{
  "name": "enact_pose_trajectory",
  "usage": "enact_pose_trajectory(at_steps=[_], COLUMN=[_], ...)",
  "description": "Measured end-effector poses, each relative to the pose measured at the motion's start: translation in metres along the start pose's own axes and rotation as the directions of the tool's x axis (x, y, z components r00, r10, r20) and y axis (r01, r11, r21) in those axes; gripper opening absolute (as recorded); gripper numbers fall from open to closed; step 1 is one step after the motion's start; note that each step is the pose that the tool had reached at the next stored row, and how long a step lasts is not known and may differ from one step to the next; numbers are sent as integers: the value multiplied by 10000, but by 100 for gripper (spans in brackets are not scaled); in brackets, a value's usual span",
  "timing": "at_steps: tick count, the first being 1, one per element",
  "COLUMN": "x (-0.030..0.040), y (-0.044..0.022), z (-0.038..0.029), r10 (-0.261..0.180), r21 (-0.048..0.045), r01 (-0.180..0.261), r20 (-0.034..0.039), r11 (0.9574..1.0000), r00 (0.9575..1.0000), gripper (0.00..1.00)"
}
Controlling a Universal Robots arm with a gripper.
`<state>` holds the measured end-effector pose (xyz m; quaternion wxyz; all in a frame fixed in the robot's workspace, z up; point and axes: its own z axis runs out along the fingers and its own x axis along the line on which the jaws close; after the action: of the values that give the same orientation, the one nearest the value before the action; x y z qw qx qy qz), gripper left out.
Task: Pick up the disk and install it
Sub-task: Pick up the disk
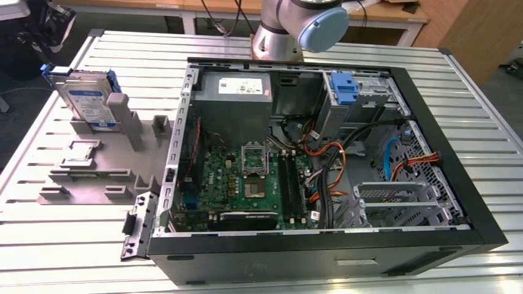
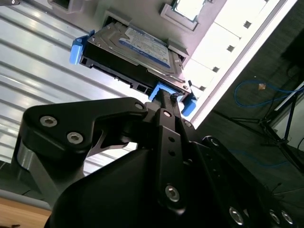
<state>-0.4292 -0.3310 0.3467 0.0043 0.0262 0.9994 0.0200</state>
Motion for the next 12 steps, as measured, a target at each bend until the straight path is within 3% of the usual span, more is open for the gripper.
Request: enact_pose_trajectory(at_steps=[6,9,12], x=[0,0,0], y=[0,0,0], z=[1,3,6], r10=[-869,-1414,-1966], r21=[-8,-14,-22], r01=[869,1413,1966], r20=[-35,-56,-77], r11=[9962,9900,9805], r00=[9962,9899,9805], gripper=[10,10,10])
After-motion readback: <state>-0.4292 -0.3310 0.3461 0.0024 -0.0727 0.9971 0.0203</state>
